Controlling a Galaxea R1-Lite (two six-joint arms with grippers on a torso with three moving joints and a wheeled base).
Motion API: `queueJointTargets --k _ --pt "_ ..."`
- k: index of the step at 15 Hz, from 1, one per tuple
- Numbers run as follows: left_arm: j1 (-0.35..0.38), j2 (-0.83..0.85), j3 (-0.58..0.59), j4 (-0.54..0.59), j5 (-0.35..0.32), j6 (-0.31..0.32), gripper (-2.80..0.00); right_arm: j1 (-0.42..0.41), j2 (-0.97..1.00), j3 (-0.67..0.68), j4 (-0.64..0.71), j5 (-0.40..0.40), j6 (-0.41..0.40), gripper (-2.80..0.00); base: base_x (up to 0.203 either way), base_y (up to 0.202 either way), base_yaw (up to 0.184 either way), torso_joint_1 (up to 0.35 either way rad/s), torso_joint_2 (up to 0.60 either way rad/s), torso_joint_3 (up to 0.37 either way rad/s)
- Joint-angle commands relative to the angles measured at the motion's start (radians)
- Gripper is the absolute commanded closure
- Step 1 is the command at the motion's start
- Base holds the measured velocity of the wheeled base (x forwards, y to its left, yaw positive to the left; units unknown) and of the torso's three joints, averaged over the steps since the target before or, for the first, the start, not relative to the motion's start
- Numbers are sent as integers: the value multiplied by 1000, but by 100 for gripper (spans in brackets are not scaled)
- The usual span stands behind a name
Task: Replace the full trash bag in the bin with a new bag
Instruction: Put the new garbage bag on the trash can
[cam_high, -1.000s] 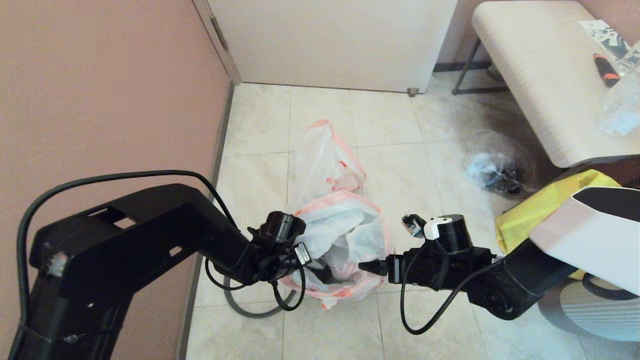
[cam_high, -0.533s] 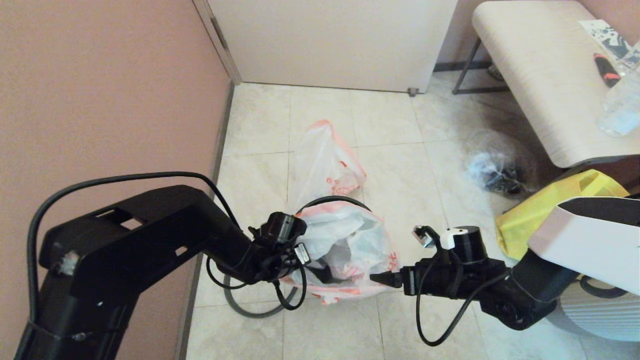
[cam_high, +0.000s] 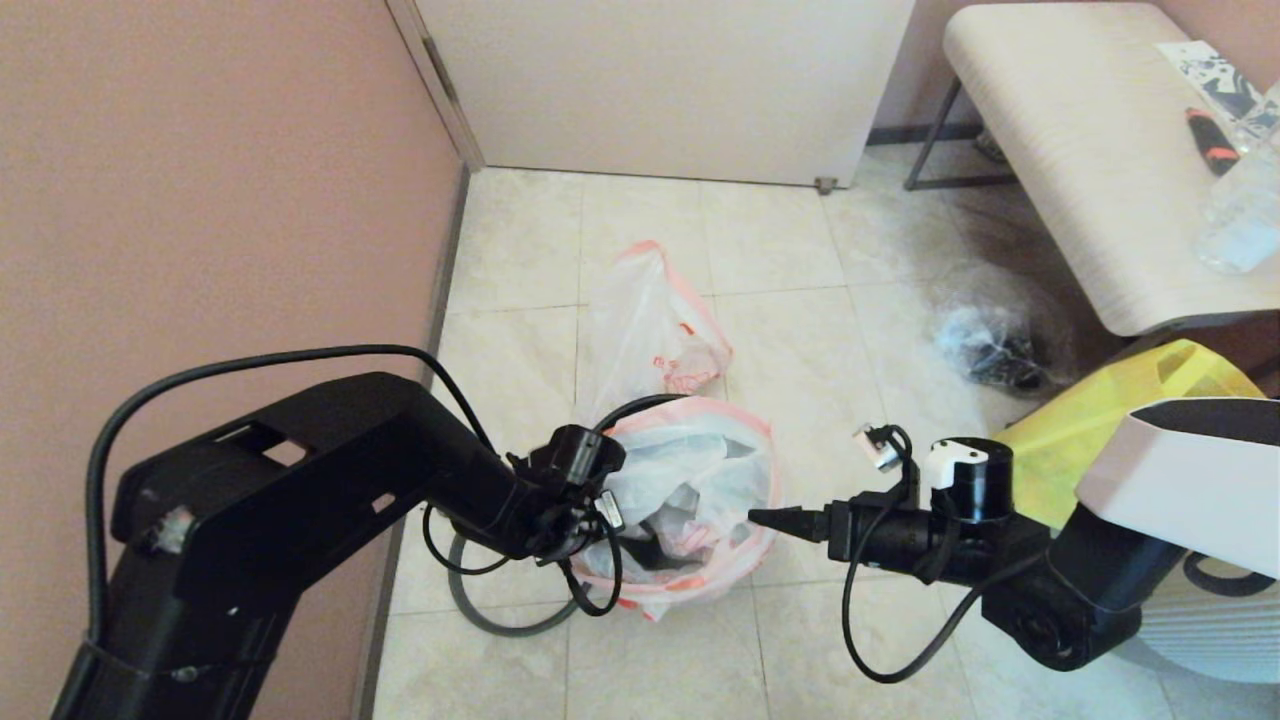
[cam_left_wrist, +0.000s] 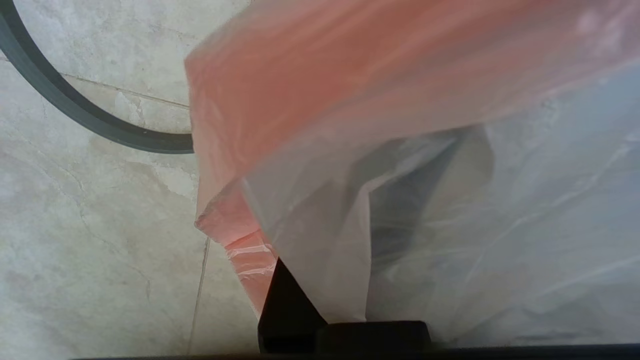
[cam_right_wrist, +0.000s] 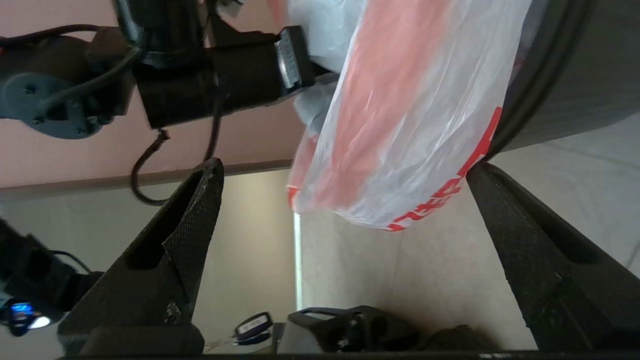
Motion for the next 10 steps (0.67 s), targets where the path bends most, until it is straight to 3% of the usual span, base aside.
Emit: queueJointTargets --k 1,4,7,8,10 --pt "0 7 0 -3 2 -6 0 8 -27 32 -14 5 8 -280 0 0 0 0 0 0" --pt "0 4 3 -3 0 -7 0 21 -167 105 -7 -13 2 -280 0 0 0 0 0 0" --pt "0 -7 13 -4 -5 -6 0 43 -268 100 134 -144 -24 -280 0 0 0 0 0 0" --pt "0 -12 17 -5 -7 -6 0 60 -284 68 214 -175 -44 0 0 0 0 0 0 0" --pt "-3 -18 28 -18 -12 -6 0 98 -307 -34 409 -244 -70 0 0 0 0 0 0 0"
